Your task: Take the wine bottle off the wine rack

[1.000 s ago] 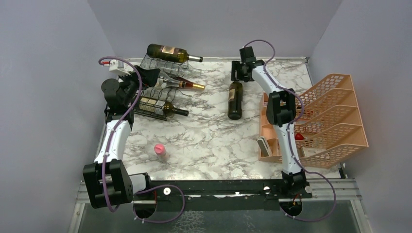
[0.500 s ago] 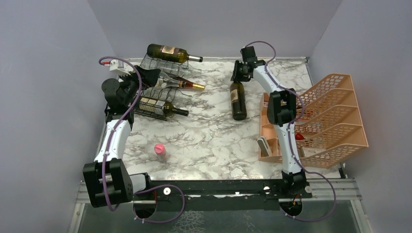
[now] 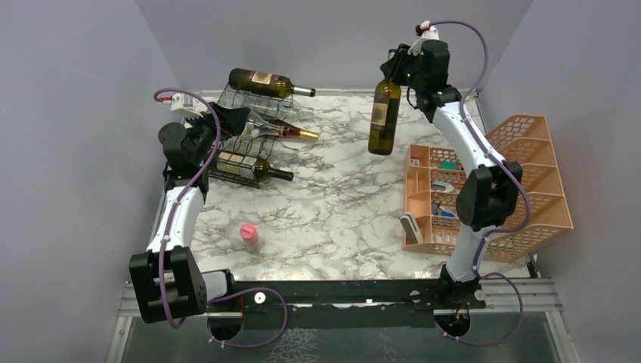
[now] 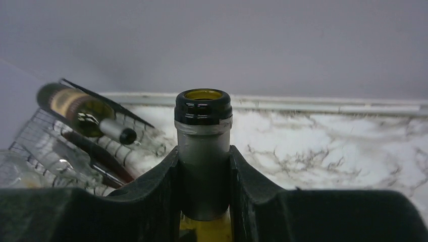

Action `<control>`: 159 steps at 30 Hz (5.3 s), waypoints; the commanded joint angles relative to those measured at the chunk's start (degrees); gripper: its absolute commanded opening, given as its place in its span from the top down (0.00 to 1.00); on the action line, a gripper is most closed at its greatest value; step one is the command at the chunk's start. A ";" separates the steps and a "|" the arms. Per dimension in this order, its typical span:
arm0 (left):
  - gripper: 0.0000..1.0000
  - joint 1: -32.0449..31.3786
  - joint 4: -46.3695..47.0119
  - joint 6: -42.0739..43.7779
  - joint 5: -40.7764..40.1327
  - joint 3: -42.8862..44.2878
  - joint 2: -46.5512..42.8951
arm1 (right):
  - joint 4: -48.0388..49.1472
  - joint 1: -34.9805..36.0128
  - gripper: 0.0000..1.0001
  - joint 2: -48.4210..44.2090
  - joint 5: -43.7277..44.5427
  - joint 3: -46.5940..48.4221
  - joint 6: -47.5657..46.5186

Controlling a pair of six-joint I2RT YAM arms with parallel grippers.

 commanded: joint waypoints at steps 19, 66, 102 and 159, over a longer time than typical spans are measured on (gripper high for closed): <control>0.12 0.29 2.45 -0.02 1.36 -0.49 -0.43 | 73.89 0.42 0.99 4.79 5.31 -22.16 -17.29; 0.15 0.61 4.03 0.77 4.22 -0.11 1.35 | 38.56 5.61 0.00 -24.27 -2.13 -52.08 -4.72; 0.14 2.82 -3.77 12.01 -0.61 2.05 -4.50 | 79.20 36.96 0.12 9.49 11.85 -40.55 50.81; 0.15 4.74 -2.65 10.17 0.83 2.11 -5.42 | 62.52 39.10 0.65 29.81 37.79 -8.12 64.46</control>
